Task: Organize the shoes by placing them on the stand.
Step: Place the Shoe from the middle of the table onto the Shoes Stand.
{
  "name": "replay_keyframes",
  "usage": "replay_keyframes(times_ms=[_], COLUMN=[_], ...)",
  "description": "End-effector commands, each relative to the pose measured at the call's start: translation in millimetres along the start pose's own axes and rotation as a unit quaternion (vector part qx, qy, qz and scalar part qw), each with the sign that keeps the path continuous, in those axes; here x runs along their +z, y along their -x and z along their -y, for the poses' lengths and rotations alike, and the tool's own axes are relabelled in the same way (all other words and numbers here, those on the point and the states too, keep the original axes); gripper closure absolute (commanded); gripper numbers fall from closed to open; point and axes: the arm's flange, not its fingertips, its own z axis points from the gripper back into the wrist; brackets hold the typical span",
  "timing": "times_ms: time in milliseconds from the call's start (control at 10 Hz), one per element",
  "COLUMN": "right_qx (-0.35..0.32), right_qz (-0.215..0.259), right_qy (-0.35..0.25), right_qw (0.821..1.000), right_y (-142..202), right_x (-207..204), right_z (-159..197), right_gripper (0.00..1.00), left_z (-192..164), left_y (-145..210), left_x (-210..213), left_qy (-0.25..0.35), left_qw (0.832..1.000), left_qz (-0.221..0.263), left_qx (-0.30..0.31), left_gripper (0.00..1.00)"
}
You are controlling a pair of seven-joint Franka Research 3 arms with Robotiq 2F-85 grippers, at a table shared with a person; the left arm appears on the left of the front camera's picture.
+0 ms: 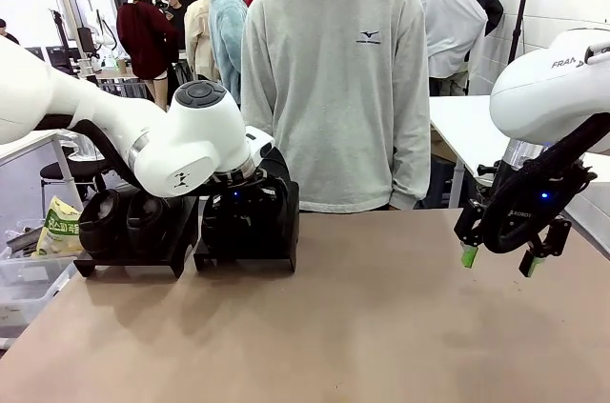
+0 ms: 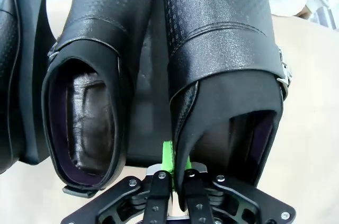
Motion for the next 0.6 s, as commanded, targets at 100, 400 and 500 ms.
replay_keyframes(times_ms=[100, 400, 500], right_qx=[0.002, 0.002, 0.002], right_qz=[-0.002, -0.002, -0.002], right_qy=[0.000, 0.000, 0.000], right_qw=[1.000, 1.000, 1.000], right_y=[0.5, 0.5, 0.5], right_x=[-0.7, -0.7, -0.7], right_z=[-1.0, -1.0, -1.0], right_gripper=[0.00, 0.00, 0.00], left_z=[6.3, 8.2, 8.0], left_y=[-6.3, -6.3, -7.6], left_x=[-7.4, -12.8, -14.4], left_qy=[0.002, -0.001, -0.003], left_qw=[1.000, 1.000, 1.000], left_qz=[0.007, -0.001, -0.001], left_qx=[-0.009, -0.018, -0.020], left_gripper=[1.00, 1.00, 1.00])
